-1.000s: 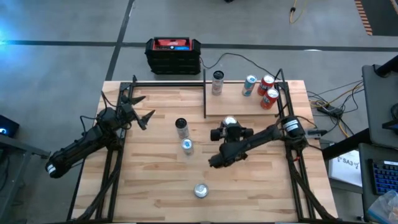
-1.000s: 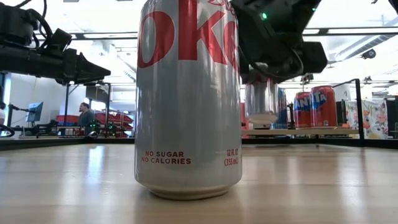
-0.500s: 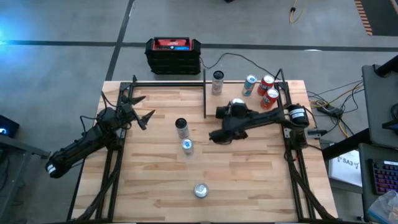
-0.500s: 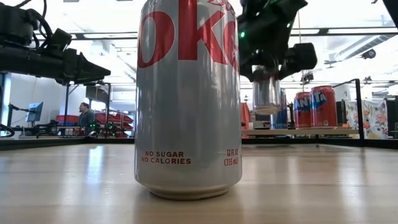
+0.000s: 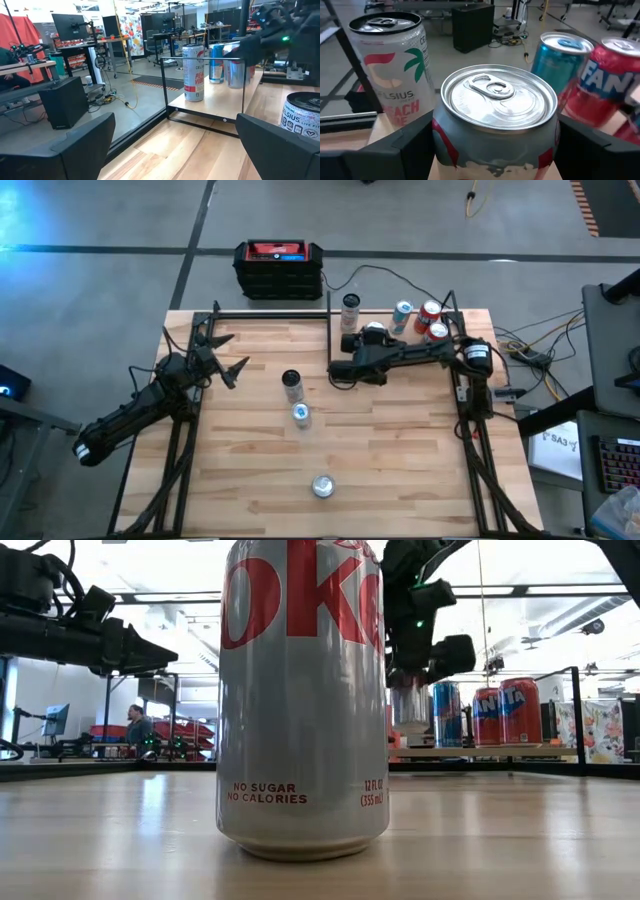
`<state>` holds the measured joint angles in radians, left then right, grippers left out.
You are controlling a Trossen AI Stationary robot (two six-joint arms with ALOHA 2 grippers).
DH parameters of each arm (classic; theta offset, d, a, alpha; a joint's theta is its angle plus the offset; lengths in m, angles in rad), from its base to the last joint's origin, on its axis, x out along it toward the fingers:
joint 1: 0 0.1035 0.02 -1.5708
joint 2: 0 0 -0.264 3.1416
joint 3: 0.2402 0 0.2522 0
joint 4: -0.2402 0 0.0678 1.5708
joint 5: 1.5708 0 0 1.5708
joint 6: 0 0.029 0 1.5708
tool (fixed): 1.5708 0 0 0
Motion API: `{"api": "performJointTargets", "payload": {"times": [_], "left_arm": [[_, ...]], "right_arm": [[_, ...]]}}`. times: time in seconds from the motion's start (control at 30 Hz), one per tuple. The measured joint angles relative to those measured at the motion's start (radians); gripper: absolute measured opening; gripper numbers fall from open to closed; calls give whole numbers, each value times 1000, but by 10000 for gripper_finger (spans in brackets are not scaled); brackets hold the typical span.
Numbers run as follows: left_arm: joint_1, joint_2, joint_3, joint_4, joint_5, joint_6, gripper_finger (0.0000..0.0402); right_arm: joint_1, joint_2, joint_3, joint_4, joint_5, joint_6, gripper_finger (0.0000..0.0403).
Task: Place canned beverage on shelf
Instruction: Put the right silver soda can on the shelf
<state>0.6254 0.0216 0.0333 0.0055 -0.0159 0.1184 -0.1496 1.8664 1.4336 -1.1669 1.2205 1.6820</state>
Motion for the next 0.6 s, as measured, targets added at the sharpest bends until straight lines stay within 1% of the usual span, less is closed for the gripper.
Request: {"api": "performJointTargets", "payload": {"times": [0.1, 0.27, 0.37, 0.6], "left_arm": [[0, 0, 0, 0, 0, 0, 398], [0, 0, 0, 0, 0, 0, 398], [0, 0, 0, 0, 0, 0, 398], [0, 0, 0, 0, 0, 0, 398]], "right_arm": [[-16, 0, -7, 25, 3, -37, 306], [-38, 0, -44, 63, 4, -2, 306], [-50, 0, -73, 118, 3, -26, 306], [-70, 0, -121, 242, 77, -130, 306]]}}
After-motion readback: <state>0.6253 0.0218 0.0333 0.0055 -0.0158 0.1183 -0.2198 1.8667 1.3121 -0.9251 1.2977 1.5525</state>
